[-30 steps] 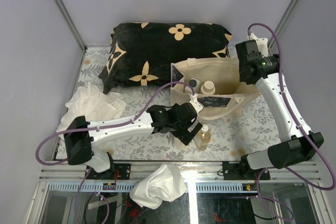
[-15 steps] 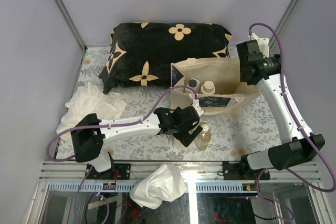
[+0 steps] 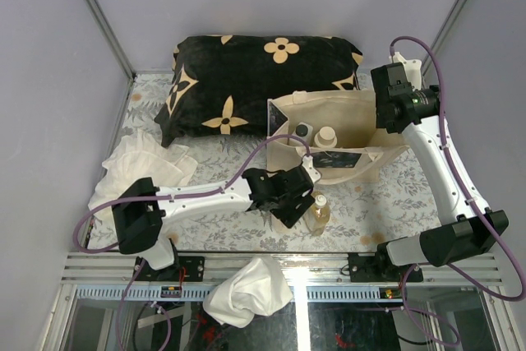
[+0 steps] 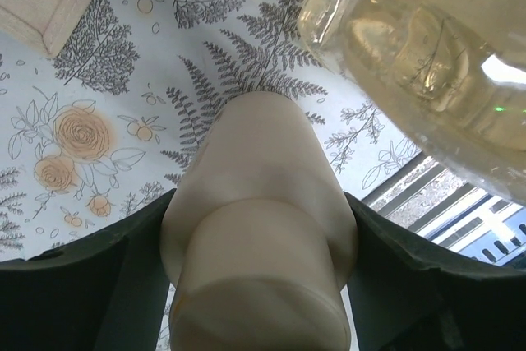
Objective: Place the personal care products into the canvas bag
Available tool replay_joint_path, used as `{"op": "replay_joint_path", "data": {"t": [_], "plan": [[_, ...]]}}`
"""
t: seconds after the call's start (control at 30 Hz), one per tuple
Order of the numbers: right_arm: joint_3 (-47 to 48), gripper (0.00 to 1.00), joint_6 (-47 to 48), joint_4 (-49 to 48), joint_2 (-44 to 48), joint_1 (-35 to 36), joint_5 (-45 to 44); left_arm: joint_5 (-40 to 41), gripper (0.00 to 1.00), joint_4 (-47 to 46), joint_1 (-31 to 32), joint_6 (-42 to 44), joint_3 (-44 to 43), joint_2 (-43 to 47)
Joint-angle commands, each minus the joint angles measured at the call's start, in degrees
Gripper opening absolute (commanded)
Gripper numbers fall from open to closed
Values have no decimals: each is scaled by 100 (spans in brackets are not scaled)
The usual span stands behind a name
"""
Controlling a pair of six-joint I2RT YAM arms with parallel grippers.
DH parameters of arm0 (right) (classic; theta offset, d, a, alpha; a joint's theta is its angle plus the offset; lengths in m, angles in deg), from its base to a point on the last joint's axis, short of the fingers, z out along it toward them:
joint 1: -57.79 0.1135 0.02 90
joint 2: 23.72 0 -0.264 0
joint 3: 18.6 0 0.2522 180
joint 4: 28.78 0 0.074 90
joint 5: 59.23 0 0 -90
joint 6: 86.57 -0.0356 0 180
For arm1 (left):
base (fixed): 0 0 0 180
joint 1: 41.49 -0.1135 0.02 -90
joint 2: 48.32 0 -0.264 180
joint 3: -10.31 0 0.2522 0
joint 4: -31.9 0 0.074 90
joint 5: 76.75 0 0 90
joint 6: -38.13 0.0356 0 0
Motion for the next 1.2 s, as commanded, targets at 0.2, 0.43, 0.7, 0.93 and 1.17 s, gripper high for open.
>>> {"op": "replay_joint_path", "data": {"t": [0.2, 0.43, 0.7, 0.93, 1.17], "plan": [[-37, 99, 93, -74, 116, -41, 21, -8, 0, 1046, 2, 17, -1101, 1203], [0, 99, 128, -83, 75, -38, 33, -343, 0, 1809, 8, -20, -2863, 1302], [74, 99, 70, -88, 53, -55, 86, 60, 0, 1786, 5, 412, -4837, 907], [261, 99, -17, -92, 102, -52, 325, 136, 0, 837, -332, 1286, -5176, 319], [190, 99, -4, -46, 168, -55, 12, -208, 0, -246, -814, 1550, -5175, -338]]}}
